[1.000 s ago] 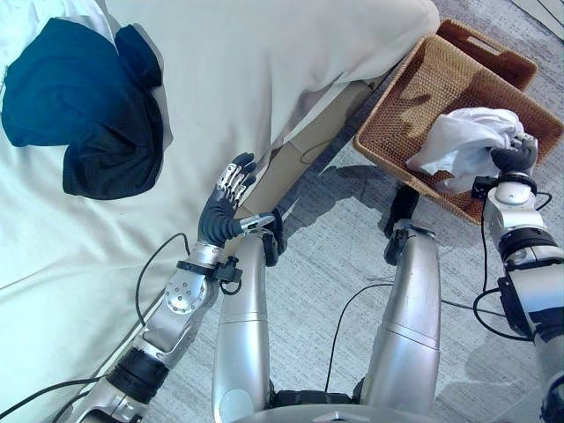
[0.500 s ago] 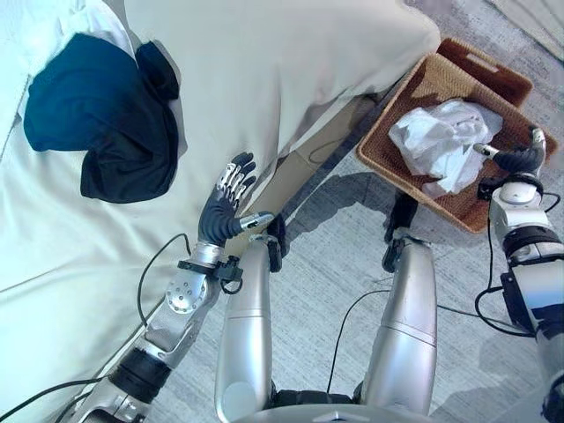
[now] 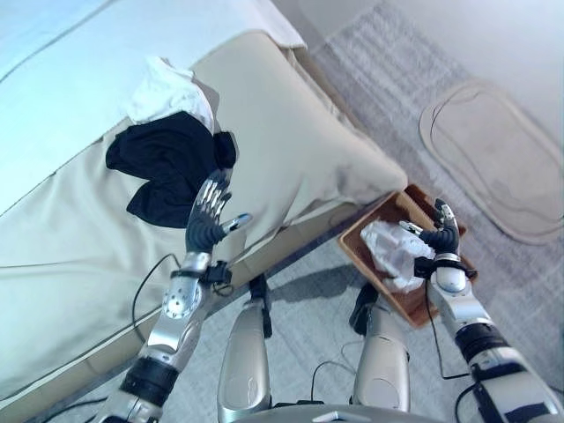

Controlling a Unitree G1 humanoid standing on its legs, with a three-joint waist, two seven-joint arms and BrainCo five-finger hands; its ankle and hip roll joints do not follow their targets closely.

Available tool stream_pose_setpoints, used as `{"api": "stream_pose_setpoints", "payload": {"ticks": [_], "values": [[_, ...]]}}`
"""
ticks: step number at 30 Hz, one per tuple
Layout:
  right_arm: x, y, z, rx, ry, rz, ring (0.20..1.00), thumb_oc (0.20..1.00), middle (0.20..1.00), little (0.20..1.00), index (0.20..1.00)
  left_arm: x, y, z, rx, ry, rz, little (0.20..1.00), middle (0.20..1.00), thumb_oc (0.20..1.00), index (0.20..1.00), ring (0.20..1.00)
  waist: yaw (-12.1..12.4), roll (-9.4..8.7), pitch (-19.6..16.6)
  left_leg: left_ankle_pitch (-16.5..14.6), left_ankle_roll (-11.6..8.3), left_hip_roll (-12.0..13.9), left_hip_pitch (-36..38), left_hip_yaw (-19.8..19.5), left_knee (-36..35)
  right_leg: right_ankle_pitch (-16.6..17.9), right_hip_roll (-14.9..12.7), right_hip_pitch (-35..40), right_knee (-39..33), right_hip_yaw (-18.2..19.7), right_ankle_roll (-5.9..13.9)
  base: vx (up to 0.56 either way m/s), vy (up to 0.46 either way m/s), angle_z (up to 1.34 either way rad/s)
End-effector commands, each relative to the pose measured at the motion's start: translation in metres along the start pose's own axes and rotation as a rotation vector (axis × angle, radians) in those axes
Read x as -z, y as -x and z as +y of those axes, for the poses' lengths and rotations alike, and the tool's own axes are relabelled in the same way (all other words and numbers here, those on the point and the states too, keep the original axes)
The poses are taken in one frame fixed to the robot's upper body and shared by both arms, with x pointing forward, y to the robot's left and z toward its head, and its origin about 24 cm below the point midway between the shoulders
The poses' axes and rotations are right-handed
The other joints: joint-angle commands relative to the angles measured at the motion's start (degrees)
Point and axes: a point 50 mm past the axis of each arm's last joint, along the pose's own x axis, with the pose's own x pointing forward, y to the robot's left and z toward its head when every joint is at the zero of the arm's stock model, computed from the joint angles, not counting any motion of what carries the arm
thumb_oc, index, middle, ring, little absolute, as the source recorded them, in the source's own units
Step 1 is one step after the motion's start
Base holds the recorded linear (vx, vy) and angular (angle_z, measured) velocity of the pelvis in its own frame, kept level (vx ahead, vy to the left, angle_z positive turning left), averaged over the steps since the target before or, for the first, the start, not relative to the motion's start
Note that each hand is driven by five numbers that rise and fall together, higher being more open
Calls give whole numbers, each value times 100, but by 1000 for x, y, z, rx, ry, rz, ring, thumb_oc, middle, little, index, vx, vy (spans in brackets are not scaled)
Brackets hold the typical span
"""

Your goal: Pick up clothes into the bucket

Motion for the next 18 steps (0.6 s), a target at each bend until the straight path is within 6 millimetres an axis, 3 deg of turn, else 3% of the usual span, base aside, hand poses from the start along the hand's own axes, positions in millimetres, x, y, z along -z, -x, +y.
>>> {"api": "stream_pose_setpoints", "payload": {"ticks": [1, 10, 12, 16, 18], "values": [[-8, 1, -7, 22, -63, -68, 1000, 1000, 1000, 1000, 1000, -25, -11, 0, 19, -99, -140, 1000, 1000, 1000, 1000, 1000, 119, -148, -39, 91, 80, -143, -58, 19, -9, 791, -136, 706, -920, -312, 293, 203, 81, 19], [18, 21, 11, -45, -118, 41, 1000, 1000, 1000, 1000, 1000, -16, 2, 24, -12, -384, -93, 1000, 1000, 1000, 1000, 1000, 452, -595, -677, -186, 189, -442, 624, -117, -273, 1226, -234, 1802, -1672, -665, 626, 181, 109, 15], [23, 24, 9, -44, -111, 64, 1000, 1000, 1000, 1000, 1000, -12, 8, 31, -22, -418, -63, 1000, 1000, 1000, 1000, 1000, 463, -657, -841, -348, 358, -695, 866, -111, -327, 1538, -406, 1870, -1436, -539, 721, 177, 207, 15], [30, 27, 6, -41, -102, 93, 1000, 1000, 1000, 1000, 1000, -8, 15, 35, -17, -452, -31, 1000, 1000, 1000, 1000, 1000, 382, -636, -924, -445, 575, -916, 1171, -152, -391, 1899, -598, 1894, -795, -235, 694, 156, 210, 17], [34, 30, 4, -43, -98, 110, 1000, 1000, 1000, 1000, 1000, -6, 18, 39, -19, -490, -14, 1000, 1000, 1000, 1000, 1000, 268, -563, -944, -430, 688, -947, 1348, -198, -469, 1856, -460, 1756, -280, 84, 600, 137, 198, 25]]}}
